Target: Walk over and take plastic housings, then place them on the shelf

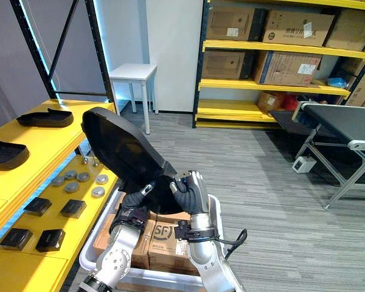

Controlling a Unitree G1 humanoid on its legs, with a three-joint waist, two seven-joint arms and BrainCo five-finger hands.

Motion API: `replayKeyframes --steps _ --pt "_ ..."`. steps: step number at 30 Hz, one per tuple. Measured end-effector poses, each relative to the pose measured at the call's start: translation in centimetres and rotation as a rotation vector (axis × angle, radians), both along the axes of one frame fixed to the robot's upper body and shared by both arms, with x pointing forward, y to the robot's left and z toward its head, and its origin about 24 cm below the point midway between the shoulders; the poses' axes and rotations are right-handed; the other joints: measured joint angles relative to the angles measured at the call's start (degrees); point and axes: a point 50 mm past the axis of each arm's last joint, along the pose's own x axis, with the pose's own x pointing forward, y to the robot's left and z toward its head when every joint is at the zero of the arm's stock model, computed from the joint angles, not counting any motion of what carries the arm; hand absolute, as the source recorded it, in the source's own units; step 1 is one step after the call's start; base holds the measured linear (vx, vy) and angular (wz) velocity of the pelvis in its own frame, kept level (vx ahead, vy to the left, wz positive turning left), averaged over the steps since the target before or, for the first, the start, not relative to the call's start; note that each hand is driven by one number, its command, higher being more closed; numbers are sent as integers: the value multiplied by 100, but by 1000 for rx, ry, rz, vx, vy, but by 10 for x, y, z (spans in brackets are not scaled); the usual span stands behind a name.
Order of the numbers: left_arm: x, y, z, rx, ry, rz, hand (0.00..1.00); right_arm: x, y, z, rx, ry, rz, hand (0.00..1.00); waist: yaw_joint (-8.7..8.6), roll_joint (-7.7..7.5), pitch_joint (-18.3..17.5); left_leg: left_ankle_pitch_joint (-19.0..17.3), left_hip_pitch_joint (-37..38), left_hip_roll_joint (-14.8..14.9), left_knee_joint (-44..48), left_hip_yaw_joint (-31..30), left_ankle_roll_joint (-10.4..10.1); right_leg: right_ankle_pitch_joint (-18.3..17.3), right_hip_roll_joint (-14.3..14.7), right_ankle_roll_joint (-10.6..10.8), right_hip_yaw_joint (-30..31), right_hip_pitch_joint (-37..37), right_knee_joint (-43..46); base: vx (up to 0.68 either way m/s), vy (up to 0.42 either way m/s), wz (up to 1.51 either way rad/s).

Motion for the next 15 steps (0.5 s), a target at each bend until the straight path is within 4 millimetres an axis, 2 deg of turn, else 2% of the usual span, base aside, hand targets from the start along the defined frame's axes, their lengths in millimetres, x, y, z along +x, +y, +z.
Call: replayKeyframes --steps 2,4,5,7,8,9,10,12,14,15 --pt "-7 7 -6 5 12 46 100 -2 4 -8 13 35 43 0 21 2 3 -12 -136 -4 59 -278 -22 -13 -8 -12 -294 38 0 -4 -12 65" --pt "-11 23 -10 2 25 129 100 -6 10 -25 15 121 108 0 79 4 18 40 -296 -33 117 -726 -84 -73 -18 -29 -759 113 0 -21 -42 120" --pt "-10 37 -7 -14 12 197 100 -9 10 -45 7 219 129 0 159 14 34 131 -422 -60 119 -1077 -104 -144 -26 -34 -1098 192 2 -26 -53 149" --pt "-12 51 10 -20 -77 269 100 -12 14 -77 -26 378 180 0 281 51 136 229 -595 -86 74 -1516 -199 -263 -55 -42 -1742 348 18 -56 -60 172" --pt "-13 53 19 -12 -123 286 100 -12 15 -86 -21 433 198 0 336 97 190 194 -699 1 6 -1324 -178 -306 -69 -41 -2088 420 22 -53 -62 192" --pt "-17 56 24 -2 -161 314 100 -10 14 -86 -8 445 204 0 419 166 252 205 -804 203 -63 -643 -161 -350 -102 -28 -2499 481 32 -24 -42 169" --pt "-19 59 24 13 -169 337 100 -8 14 -84 1 438 208 0 465 203 272 214 -872 324 -55 -161 -133 -370 -128 -10 -2650 495 44 -17 -8 155" --pt "-32 77 11 101 -120 432 100 7 12 -68 6 372 196 0 468 274 293 206 -1026 819 83 1985 -15 -495 -285 128 -3156 509 231 6 49 122" --pt "-43 84 -2 195 -64 467 100 15 1 -59 24 340 148 0 457 269 302 254 -1032 1027 228 3049 45 -574 -452 241 -3417 538 367 105 122 83" --pt "-50 88 -9 246 -30 482 100 18 -5 -56 38 328 124 0 461 279 297 340 -1009 1021 239 3267 11 -604 -542 288 -3479 548 415 139 154 49"
